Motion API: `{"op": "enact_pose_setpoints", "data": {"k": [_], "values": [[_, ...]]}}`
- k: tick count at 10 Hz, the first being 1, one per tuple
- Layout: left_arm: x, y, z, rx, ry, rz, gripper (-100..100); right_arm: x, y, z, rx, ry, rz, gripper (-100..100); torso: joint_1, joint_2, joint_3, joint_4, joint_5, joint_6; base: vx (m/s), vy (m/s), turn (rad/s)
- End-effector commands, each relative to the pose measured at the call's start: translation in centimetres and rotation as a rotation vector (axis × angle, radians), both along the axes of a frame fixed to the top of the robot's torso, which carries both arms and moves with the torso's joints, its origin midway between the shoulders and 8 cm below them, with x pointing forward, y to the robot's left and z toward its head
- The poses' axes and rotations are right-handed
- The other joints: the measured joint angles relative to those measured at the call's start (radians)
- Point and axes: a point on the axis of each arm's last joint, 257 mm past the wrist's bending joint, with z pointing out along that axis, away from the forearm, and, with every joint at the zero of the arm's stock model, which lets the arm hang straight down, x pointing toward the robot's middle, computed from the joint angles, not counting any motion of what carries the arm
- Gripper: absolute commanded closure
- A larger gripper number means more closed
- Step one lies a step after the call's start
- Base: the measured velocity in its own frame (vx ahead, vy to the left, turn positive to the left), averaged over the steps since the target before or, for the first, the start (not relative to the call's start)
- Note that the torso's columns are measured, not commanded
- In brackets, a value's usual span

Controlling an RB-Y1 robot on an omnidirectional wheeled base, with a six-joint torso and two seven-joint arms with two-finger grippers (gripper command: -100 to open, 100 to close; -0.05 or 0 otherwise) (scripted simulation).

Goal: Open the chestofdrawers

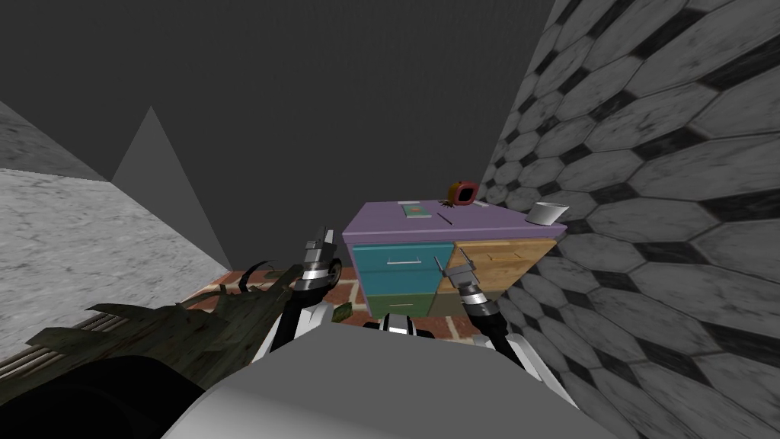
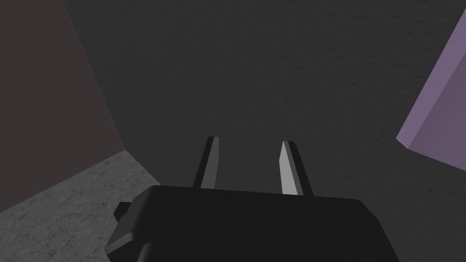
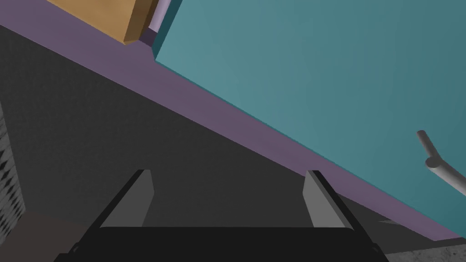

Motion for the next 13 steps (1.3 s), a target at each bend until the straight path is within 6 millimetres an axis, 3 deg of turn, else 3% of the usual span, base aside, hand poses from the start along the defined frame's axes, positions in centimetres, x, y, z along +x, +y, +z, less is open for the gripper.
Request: {"op": "enact_pose_setpoints", "data": {"k": [1, 13], "values": [[0.0, 0.0, 0.0, 0.0, 0.0, 0.0, 0, 0.2, 0.0, -0.8, -0.083, -0.005, -0.034, -100, 0.002, 0.0, 0.0, 0.0, 0.0, 0.0, -0.015, 0.063, -0.003], [0.0, 0.0, 0.0, 0.0, 0.0, 0.0, 0, 1.0, -0.4, -4.0, -0.402, -0.027, -0.163, -100, 0.003, 0.001, 0.0, 0.0, 0.0, 0.0, -0.012, 0.054, 0.0]]}}
